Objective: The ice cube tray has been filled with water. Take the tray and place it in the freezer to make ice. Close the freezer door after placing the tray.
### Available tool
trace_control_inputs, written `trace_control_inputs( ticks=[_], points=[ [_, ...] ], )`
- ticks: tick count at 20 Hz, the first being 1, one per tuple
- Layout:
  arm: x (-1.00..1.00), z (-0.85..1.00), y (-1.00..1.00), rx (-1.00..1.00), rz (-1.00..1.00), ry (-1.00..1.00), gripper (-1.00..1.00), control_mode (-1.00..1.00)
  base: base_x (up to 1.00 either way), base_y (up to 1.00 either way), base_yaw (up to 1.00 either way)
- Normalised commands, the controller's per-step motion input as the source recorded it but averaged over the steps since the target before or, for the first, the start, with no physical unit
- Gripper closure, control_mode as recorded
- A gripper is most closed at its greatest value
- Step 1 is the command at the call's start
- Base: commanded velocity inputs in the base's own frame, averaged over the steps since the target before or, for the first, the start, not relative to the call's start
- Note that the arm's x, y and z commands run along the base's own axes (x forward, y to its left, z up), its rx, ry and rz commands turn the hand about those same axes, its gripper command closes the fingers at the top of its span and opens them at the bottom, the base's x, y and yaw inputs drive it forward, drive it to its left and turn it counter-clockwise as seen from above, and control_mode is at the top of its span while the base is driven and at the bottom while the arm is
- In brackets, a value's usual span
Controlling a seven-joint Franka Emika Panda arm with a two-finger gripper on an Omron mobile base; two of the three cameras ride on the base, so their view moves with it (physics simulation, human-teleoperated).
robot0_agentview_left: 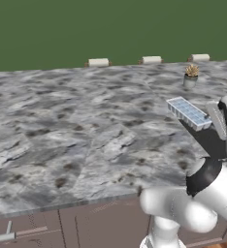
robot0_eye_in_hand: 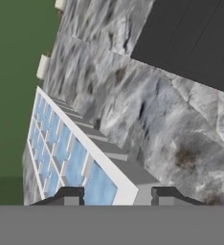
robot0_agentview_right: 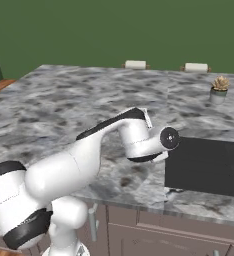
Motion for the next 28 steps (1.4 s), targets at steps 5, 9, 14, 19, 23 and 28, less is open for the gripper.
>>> trace_control_inputs(
  ticks=[5,9,14,19,23,28],
  points=[
    [-0.44,0.52,0.36,0.0,0.01,0.0,1.0,-1.0,0.0,0.0,0.0],
    [-0.51,0.4,0.34,0.0,0.04,0.0,1.0,-1.0,0.0,0.0,0.0],
    [-0.62,0.38,0.33,-0.01,0.04,0.0,1.0,-1.0,0.0,0.0,0.0],
    [-0.53,0.31,0.2,-0.01,0.06,-0.01,1.0,-1.0,0.0,0.0,0.0],
    [-0.28,0.22,0.18,0.0,0.05,0.0,1.0,-1.0,0.0,0.0,0.0],
    [-0.26,0.2,0.22,0.0,0.05,0.0,1.0,-1.0,0.0,0.0,0.0]
  ],
)
